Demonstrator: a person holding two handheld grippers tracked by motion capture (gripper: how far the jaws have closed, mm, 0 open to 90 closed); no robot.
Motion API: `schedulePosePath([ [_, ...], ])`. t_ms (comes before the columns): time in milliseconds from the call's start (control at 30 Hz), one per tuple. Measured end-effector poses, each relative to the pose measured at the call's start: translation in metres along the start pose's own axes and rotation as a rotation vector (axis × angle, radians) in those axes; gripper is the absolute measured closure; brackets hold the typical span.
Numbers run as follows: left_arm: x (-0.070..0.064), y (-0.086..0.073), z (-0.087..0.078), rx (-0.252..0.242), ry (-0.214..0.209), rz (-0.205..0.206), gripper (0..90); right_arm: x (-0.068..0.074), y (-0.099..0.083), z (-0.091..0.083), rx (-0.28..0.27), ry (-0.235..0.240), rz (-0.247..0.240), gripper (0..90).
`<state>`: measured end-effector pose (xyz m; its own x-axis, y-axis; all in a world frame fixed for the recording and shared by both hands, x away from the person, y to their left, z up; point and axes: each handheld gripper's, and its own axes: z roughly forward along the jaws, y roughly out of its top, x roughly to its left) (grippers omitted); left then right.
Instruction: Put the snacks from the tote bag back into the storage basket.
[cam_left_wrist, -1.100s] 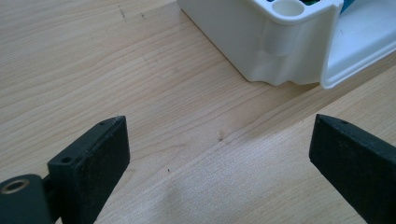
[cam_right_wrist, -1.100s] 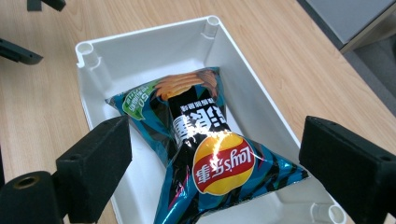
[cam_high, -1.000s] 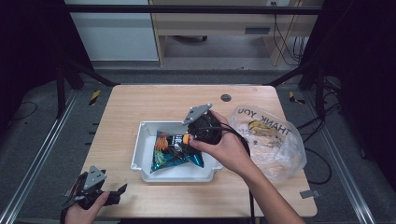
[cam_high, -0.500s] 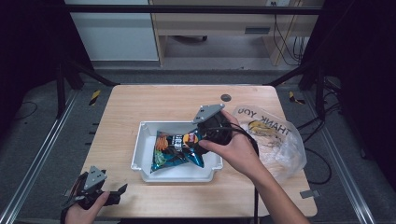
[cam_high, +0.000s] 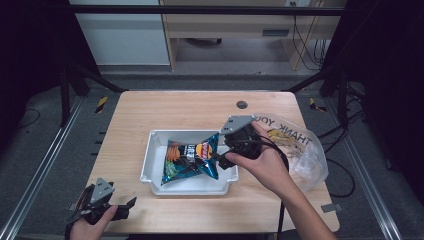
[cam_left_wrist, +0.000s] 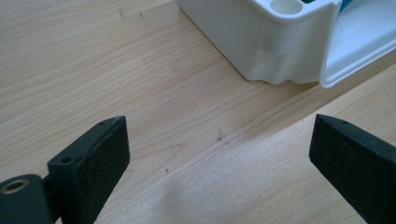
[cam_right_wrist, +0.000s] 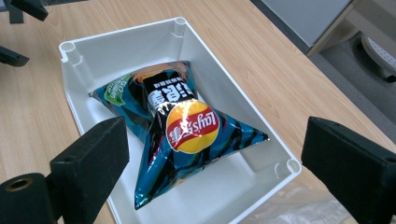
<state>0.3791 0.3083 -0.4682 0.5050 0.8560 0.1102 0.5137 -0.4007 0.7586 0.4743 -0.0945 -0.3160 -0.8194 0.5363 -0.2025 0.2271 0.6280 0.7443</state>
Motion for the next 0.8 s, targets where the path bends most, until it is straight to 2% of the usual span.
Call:
schedulePosePath([
  [533, 0.000, 0.000, 0.000, 0.003, -0.001, 0.003, 4.6, -0.005, -0.021, -0.015, -0.003, -0.035, 0.030, 6.6],
  [800, 0.000, 0.000, 0.000, 0.005, 0.000, 0.007, 4.6, -0.005, -0.036, -0.024, -0.023, -0.058, 0.075, 6.1],
])
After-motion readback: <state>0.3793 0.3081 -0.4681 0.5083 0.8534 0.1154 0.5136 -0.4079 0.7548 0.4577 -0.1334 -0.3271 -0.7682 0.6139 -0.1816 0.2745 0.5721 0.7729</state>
